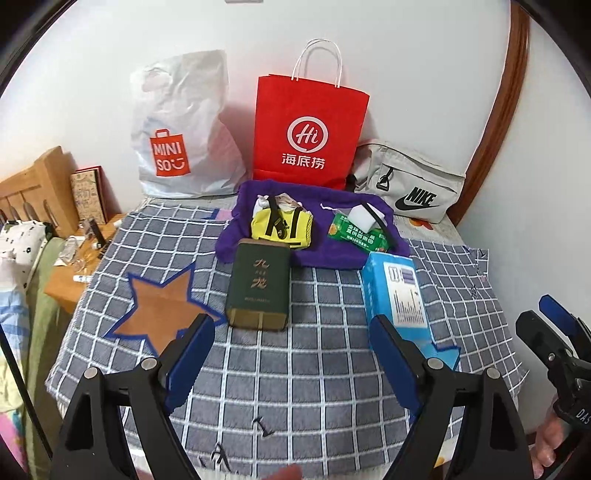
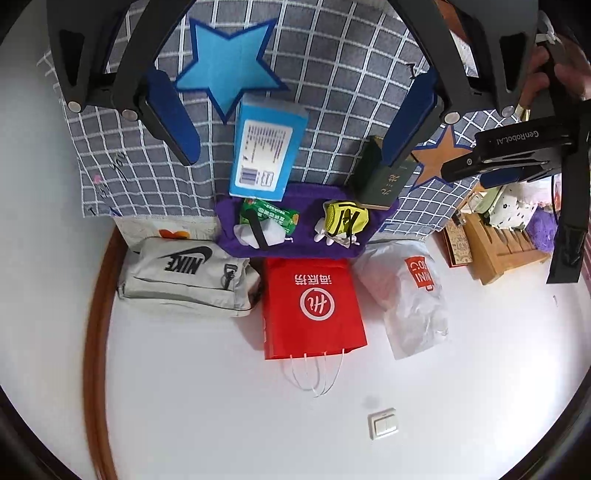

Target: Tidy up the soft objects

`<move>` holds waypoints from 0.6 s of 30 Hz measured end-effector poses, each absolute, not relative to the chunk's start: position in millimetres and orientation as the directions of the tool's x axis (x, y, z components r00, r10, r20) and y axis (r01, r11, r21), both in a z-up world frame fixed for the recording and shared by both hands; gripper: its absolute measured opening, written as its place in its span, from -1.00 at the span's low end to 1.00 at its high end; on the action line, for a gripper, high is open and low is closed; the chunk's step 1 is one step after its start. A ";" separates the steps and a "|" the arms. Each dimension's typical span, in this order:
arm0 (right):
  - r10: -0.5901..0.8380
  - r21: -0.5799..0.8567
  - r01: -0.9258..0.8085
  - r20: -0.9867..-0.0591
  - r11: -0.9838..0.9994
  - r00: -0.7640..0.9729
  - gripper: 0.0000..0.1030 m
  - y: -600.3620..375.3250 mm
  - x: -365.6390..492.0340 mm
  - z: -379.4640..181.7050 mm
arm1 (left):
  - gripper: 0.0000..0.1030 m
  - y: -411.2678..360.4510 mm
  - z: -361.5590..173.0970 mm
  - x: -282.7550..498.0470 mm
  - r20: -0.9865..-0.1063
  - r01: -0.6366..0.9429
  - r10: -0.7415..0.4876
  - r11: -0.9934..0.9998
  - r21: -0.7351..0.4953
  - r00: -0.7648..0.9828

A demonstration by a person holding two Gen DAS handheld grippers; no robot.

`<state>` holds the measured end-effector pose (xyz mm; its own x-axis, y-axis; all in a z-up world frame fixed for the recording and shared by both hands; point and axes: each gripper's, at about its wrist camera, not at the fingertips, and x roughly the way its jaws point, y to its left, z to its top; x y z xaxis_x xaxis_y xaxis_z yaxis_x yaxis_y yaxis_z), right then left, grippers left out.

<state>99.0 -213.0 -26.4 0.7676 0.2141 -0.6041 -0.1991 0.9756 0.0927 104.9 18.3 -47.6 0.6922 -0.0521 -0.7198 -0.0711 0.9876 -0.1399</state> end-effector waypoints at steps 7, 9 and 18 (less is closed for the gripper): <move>0.190 0.088 -0.171 -0.588 0.981 0.786 0.90 -220.1 69.8 -25.5 | 0.70 13.1 -38.0 75.3 -0.695 -0.080 -0.013 0.992 -0.101 0.719; 0.190 0.093 -0.168 -0.584 0.981 0.789 0.90 -222.8 63.3 -25.4 | 0.71 11.5 -36.0 68.7 -0.689 -0.079 -0.010 0.992 -0.097 0.725; 0.188 0.094 -0.164 -0.573 0.982 0.798 0.90 -226.9 48.9 -24.5 | 0.71 3.1 -37.4 53.9 -0.680 -0.061 -0.022 0.993 -0.098 0.733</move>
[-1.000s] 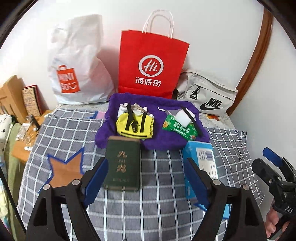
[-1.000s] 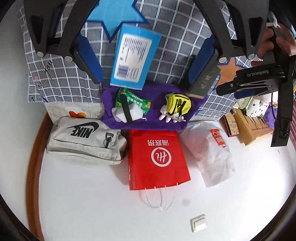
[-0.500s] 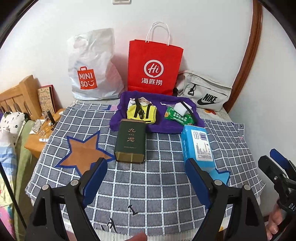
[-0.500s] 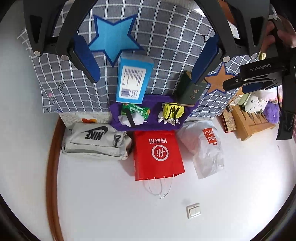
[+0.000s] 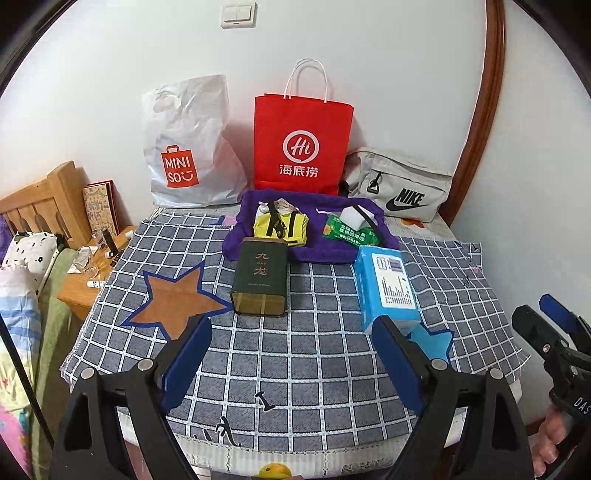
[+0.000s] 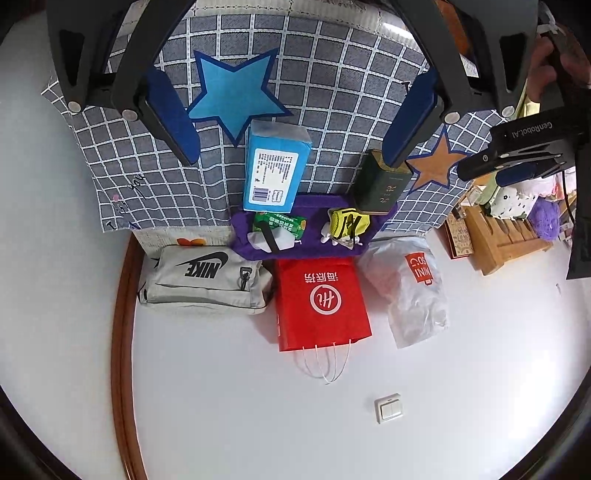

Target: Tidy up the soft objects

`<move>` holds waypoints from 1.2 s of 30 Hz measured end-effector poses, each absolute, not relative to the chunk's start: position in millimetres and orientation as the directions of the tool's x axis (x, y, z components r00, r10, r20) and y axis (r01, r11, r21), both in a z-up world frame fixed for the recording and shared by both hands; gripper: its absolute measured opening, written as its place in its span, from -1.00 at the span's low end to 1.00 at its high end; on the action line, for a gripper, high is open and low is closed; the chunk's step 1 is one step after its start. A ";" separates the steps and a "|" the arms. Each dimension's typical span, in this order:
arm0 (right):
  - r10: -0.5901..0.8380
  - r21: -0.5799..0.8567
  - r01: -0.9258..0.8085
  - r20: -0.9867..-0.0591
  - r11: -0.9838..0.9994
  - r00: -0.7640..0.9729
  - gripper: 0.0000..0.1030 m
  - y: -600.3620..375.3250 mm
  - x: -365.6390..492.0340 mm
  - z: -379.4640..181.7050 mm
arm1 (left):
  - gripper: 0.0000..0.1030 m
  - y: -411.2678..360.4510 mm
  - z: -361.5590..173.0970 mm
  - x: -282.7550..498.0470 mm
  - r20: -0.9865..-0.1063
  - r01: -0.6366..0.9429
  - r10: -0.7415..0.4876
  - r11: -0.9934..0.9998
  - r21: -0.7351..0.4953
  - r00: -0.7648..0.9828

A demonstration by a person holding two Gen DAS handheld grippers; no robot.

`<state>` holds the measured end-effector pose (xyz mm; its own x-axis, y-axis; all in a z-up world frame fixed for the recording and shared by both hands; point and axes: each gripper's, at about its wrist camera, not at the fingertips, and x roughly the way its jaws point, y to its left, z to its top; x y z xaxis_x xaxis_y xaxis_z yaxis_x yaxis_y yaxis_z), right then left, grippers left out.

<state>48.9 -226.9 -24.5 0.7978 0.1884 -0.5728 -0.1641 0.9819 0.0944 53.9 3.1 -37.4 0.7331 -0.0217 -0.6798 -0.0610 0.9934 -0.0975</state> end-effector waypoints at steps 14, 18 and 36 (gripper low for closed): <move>0.197 0.106 -0.167 -0.566 0.980 0.800 0.90 -226.4 37.4 -23.5 | 0.71 2.1 -34.4 43.0 -0.666 -0.065 -0.009 0.994 -0.087 0.746; 0.199 0.105 -0.169 -0.567 0.980 0.799 0.90 -226.2 36.0 -23.3 | 0.72 1.6 -33.1 39.9 -0.665 -0.067 -0.007 0.994 -0.086 0.746; 0.199 0.104 -0.170 -0.564 0.980 0.801 0.90 -226.1 30.9 -18.9 | 0.72 -1.0 -31.5 34.4 -0.661 -0.061 -0.006 0.995 -0.079 0.750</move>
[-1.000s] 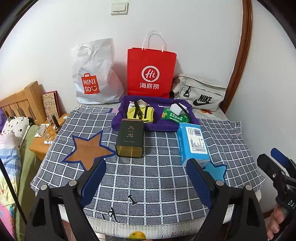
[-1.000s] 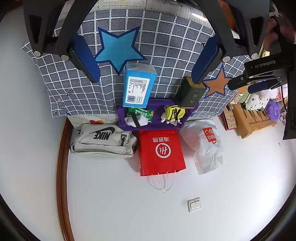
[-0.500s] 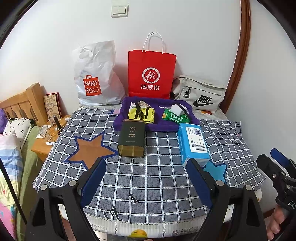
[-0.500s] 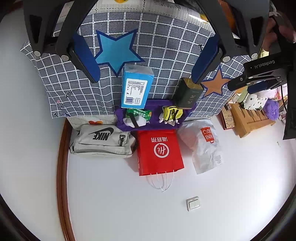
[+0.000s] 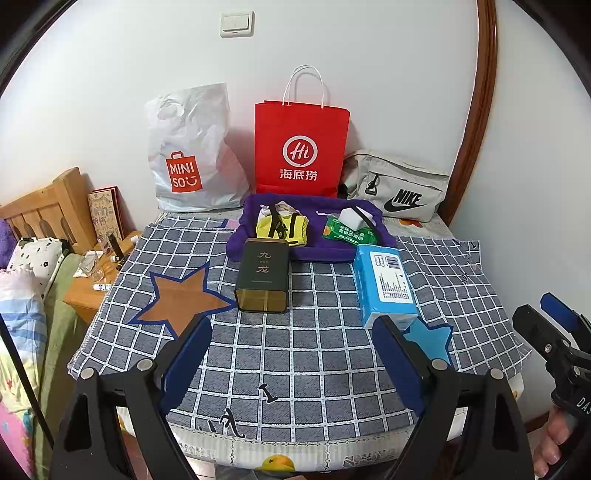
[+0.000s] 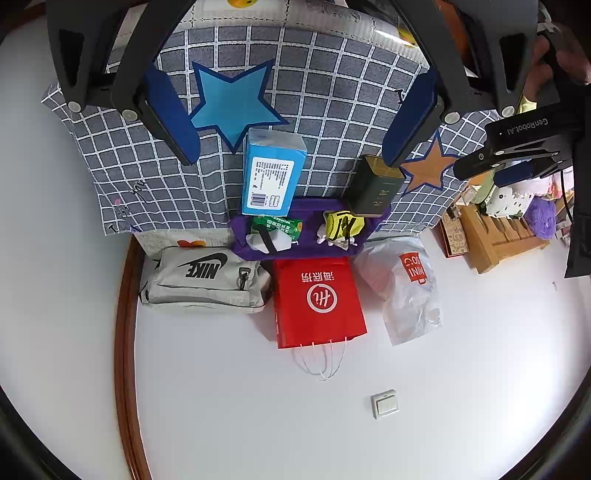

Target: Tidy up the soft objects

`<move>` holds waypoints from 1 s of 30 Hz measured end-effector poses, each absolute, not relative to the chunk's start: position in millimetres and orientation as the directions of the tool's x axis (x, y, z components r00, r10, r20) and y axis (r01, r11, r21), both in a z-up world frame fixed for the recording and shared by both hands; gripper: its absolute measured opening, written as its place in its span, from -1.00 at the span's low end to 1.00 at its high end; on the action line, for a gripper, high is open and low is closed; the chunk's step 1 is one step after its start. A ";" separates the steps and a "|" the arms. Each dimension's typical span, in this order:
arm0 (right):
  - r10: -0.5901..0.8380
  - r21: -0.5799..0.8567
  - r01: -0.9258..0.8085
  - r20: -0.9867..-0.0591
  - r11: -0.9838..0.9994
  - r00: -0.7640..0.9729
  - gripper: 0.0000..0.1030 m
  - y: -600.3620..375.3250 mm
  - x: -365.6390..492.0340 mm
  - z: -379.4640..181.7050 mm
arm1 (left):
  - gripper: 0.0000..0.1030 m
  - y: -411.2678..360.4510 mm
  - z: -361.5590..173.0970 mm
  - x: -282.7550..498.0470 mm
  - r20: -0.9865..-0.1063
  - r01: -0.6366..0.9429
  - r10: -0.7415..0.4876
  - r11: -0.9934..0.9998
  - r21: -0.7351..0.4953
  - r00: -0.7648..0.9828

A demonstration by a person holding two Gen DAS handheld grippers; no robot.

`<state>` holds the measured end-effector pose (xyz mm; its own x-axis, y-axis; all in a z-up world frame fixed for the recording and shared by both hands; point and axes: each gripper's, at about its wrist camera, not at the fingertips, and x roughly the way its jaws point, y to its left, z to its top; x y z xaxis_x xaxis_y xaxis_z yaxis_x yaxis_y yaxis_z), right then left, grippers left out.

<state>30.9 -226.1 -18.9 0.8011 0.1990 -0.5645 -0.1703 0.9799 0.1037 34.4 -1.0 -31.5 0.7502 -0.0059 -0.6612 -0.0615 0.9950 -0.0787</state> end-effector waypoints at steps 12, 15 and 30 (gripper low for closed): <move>0.197 0.103 -0.169 -0.564 0.980 0.802 0.90 -226.5 29.9 -18.4 | 0.72 -0.3 -32.1 33.8 -0.667 -0.061 -0.003 0.995 -0.073 0.745; 0.198 0.105 -0.168 -0.565 0.980 0.801 0.90 -226.7 29.1 -19.0 | 0.72 -0.4 -32.5 33.8 -0.668 -0.061 -0.004 0.995 -0.074 0.745; 0.197 0.104 -0.168 -0.565 0.980 0.801 0.90 -226.9 28.7 -19.4 | 0.72 -0.7 -34.1 34.1 -0.668 -0.065 -0.003 0.995 -0.077 0.745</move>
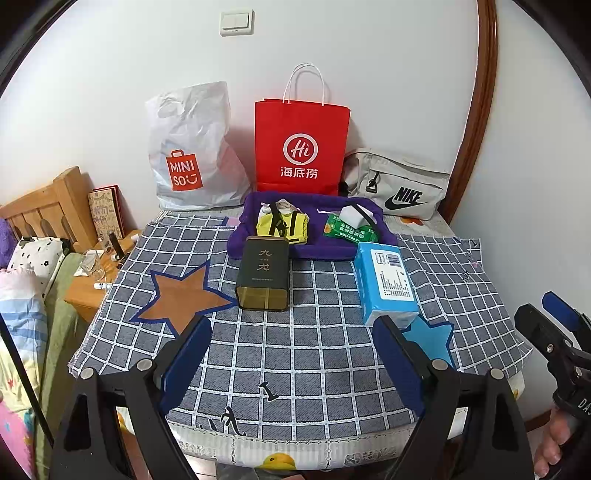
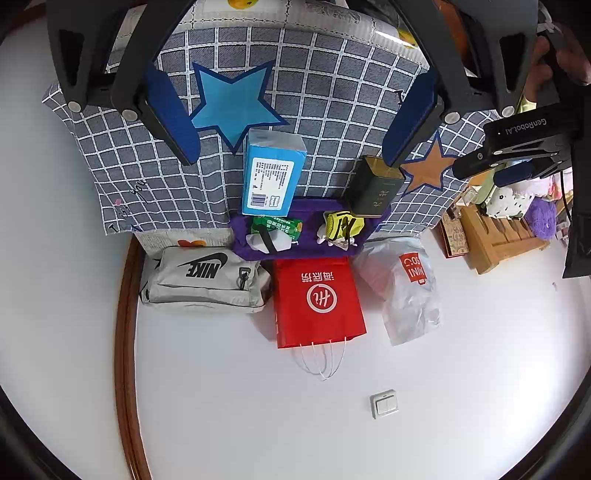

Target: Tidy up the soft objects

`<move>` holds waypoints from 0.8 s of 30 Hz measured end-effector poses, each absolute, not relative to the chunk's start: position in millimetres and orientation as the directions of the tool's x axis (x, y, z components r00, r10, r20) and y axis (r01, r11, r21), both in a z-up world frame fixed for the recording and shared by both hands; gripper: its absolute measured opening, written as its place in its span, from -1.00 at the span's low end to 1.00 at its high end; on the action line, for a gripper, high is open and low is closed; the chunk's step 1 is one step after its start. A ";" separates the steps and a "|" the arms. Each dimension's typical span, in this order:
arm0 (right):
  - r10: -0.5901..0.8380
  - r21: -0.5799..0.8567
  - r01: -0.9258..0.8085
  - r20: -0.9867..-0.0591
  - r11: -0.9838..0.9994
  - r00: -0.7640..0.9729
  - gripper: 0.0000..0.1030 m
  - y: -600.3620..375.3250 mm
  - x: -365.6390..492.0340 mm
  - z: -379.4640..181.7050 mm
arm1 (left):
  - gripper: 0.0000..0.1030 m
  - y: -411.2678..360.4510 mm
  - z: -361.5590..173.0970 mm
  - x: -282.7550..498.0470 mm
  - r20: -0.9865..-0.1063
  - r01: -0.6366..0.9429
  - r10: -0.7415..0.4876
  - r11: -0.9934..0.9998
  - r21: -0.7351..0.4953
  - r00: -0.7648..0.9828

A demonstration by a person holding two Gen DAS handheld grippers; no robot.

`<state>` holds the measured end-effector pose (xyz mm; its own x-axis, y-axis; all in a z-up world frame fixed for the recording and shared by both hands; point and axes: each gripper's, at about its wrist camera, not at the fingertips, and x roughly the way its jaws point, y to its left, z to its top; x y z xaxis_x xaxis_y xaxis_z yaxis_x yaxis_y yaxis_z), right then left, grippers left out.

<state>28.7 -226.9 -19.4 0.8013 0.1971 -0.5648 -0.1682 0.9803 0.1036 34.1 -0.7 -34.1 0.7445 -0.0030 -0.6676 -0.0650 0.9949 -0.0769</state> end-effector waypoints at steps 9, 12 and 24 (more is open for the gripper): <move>0.200 0.104 -0.171 -0.563 0.980 0.802 0.90 -227.9 27.6 -19.5 | 0.72 -0.4 -33.0 32.9 -0.667 -0.066 -0.003 0.995 -0.077 0.745; 0.202 0.104 -0.175 -0.563 0.979 0.801 0.90 -228.6 28.3 -19.7 | 0.72 -0.6 -33.1 33.1 -0.667 -0.065 -0.002 0.995 -0.076 0.745; 0.205 0.101 -0.180 -0.561 0.978 0.802 0.90 -227.6 27.7 -19.5 | 0.73 -1.0 -32.8 32.5 -0.666 -0.068 -0.001 0.995 -0.078 0.746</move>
<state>27.7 -227.6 -19.5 0.8022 0.2054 -0.5606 -0.1800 0.9785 0.1009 32.5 -1.0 -32.8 0.7463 -0.0015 -0.6656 -0.0677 0.9947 -0.0780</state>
